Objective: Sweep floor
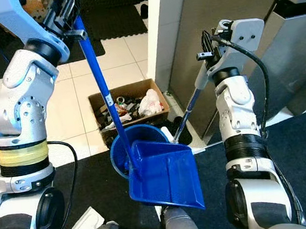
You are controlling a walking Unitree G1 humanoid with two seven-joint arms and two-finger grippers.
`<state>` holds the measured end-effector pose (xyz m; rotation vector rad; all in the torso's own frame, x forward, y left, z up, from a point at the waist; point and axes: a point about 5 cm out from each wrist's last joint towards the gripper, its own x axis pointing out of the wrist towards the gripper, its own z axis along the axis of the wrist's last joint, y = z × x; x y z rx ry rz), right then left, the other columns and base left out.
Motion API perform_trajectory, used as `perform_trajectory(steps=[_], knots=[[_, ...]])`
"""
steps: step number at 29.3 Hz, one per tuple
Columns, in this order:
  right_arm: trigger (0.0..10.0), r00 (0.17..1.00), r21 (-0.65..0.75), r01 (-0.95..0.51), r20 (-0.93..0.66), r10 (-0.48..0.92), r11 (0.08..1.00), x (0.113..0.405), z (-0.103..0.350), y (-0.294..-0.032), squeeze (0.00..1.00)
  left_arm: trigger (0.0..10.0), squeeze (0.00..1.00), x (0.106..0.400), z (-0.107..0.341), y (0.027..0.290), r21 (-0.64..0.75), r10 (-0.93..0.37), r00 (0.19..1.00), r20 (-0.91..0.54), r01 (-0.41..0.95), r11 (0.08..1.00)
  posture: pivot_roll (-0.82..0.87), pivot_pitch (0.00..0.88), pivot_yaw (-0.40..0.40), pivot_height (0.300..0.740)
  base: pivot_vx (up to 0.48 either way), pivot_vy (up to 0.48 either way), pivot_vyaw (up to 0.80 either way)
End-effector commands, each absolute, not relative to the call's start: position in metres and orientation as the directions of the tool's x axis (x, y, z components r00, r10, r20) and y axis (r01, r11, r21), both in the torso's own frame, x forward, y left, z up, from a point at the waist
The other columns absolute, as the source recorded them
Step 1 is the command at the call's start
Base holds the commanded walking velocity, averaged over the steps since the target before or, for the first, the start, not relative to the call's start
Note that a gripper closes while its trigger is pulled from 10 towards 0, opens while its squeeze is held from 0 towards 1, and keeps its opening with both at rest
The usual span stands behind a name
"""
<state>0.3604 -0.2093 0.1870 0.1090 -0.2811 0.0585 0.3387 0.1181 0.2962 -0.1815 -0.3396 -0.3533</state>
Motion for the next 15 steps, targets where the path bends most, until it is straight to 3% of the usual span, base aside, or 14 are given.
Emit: perform_trajectory(steps=[1, 12, 15], knots=[[10.0, 0.946, 0.111, -0.068, 0.322, 0.029, 0.991, 0.3615, 0.1958, -0.2106, 0.0, 10.0, 0.0, 0.3372, 0.2963, 0.1213, -0.088, -0.284, 0.891, 0.354, 0.334, 0.938, 0.03, 0.0, -0.054, 0.74, 0.0, 0.0, 0.0], [10.0, 0.948, 0.107, -0.066, 0.317, 0.029, 0.992, 0.3627, 0.1954, -0.2099, 0.0, 10.0, 0.0, 0.3379, 0.2985, 0.1243, -0.032, -0.25, 0.9, 0.357, 0.28, 0.96, 0.03, 0.0, -0.057, 0.74, 0.0, 0.0, 0.0], [10.0, 0.948, 0.1, -0.061, 0.316, 0.026, 0.993, 0.3629, 0.196, -0.2106, 0.0, 10.0, 0.0, 0.338, 0.2988, 0.1236, -0.018, -0.251, 0.899, 0.358, 0.275, 0.961, 0.03, 0.0, -0.057, 0.74, 0.0, 0.0, 0.71]])
